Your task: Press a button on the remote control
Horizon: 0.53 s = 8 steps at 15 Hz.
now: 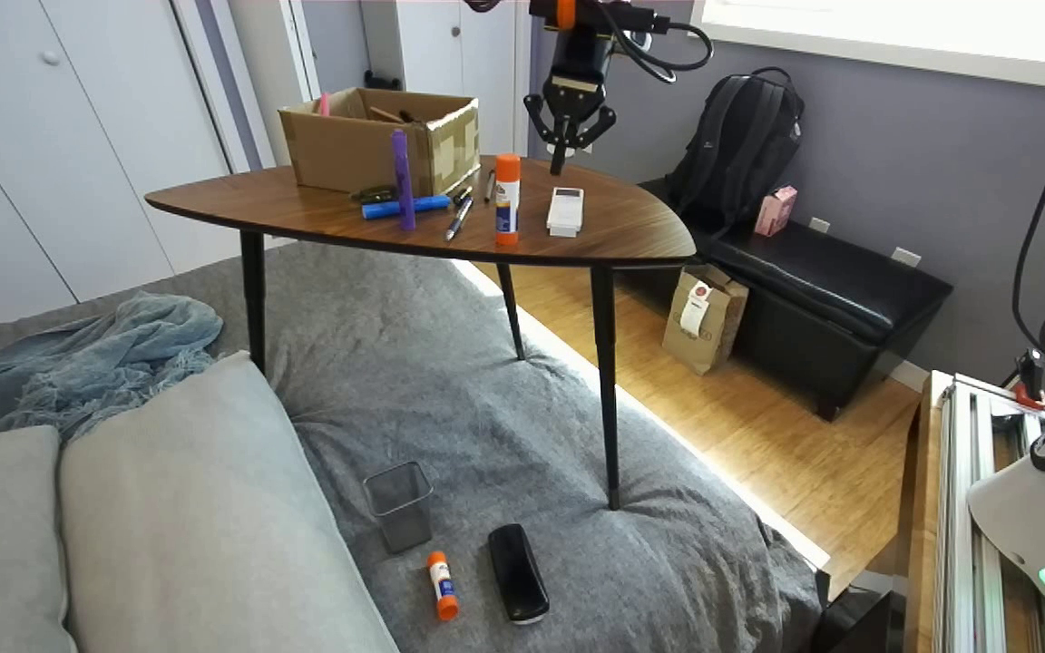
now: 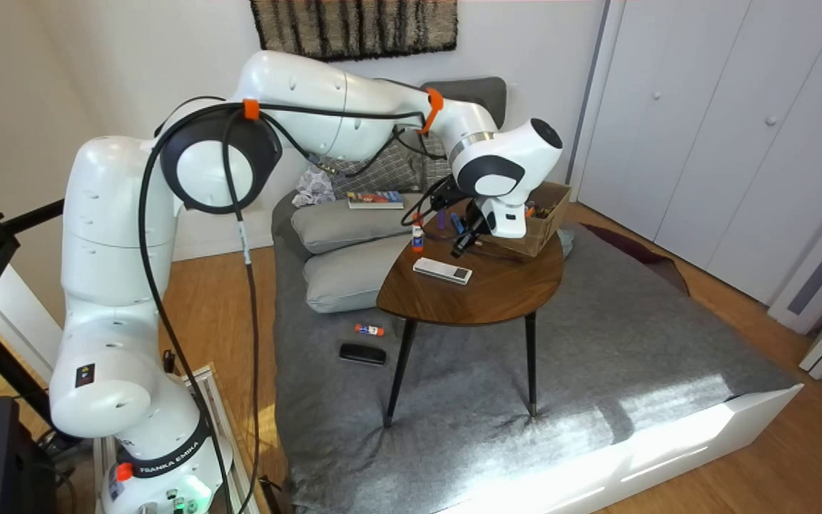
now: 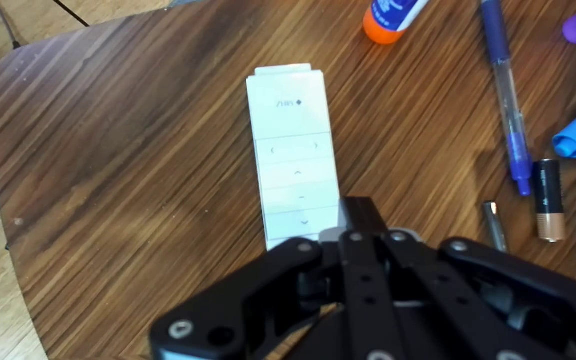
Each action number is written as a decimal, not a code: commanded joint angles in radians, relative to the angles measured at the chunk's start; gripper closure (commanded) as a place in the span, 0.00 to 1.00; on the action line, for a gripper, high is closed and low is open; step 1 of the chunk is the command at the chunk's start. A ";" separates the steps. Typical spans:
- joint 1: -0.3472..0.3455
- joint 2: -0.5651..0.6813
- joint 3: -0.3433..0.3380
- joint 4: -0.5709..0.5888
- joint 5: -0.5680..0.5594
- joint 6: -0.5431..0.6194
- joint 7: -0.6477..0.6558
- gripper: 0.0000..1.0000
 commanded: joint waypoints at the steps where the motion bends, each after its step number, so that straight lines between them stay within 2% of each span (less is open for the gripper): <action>1: -0.003 0.012 0.007 0.005 0.023 -0.011 0.027 1.00; 8: -0.003 0.035 0.007 0.008 0.020 -0.022 0.054 1.00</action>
